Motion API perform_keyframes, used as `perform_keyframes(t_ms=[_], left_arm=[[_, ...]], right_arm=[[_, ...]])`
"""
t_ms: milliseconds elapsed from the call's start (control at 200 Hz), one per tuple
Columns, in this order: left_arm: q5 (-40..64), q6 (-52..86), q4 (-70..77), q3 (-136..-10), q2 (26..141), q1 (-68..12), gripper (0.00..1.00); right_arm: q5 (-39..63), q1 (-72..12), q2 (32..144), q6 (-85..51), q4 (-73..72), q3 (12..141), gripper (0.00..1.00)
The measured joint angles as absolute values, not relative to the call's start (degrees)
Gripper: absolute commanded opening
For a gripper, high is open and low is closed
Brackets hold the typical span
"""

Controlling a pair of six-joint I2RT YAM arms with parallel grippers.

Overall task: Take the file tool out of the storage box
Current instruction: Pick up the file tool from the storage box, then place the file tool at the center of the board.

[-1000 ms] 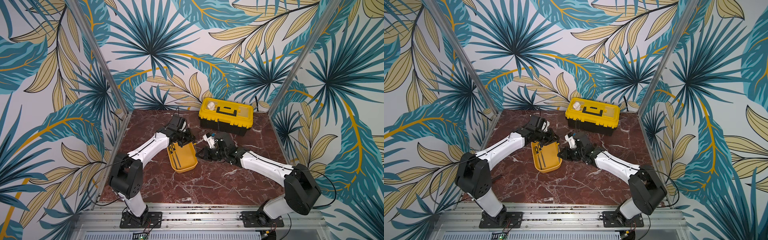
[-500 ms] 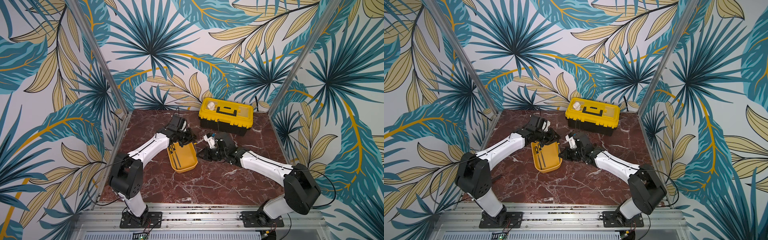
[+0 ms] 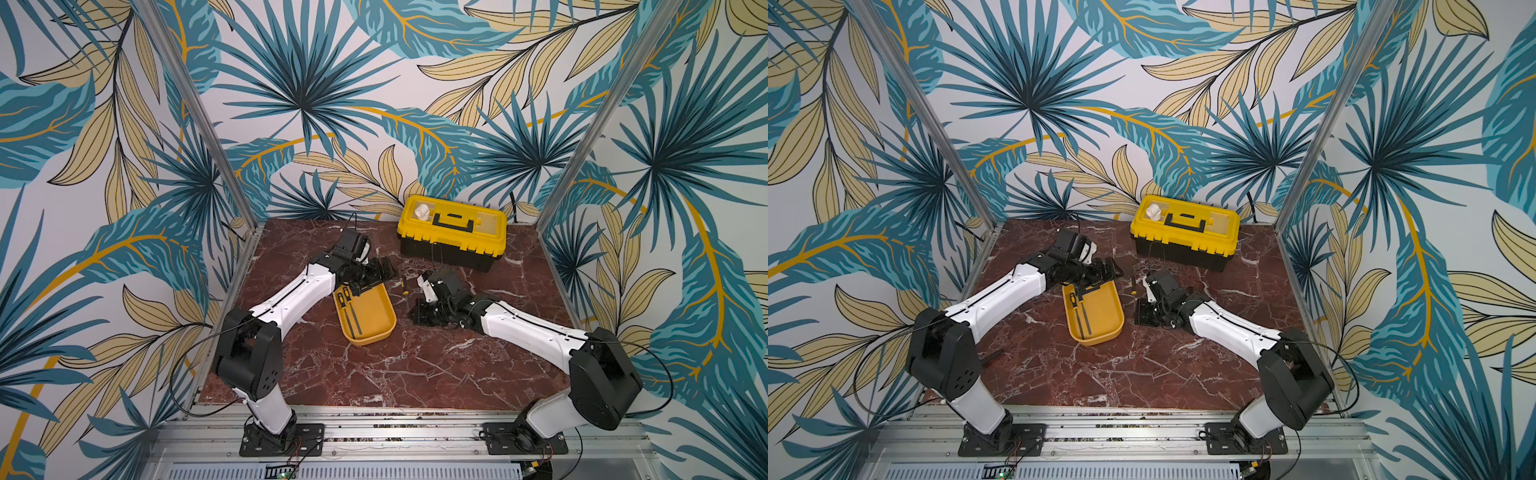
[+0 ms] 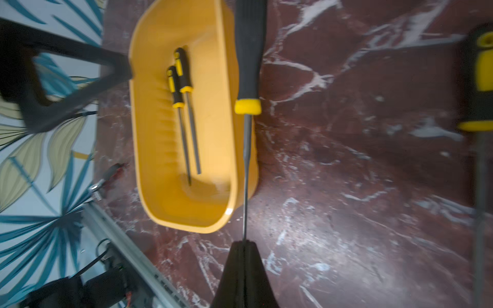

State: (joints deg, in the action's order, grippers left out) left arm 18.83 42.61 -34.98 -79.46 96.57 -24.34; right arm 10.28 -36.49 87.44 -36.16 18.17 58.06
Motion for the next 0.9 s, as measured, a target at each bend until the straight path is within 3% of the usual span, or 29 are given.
perform_keyframes(t_ms=[305, 901], left_arm=[[9.5, 37.9, -41.1, -79.8, 95.2, -23.8, 1.0], [-0.1, 35.4, -43.2, -80.4, 101.1, -23.5, 0.96]], right_arm=[[-3.0, -36.5, 90.3, -33.4, 27.0, 60.2, 0.0], [-10.2, -36.5, 101.1, -30.5, 30.1, 64.0, 0.0]])
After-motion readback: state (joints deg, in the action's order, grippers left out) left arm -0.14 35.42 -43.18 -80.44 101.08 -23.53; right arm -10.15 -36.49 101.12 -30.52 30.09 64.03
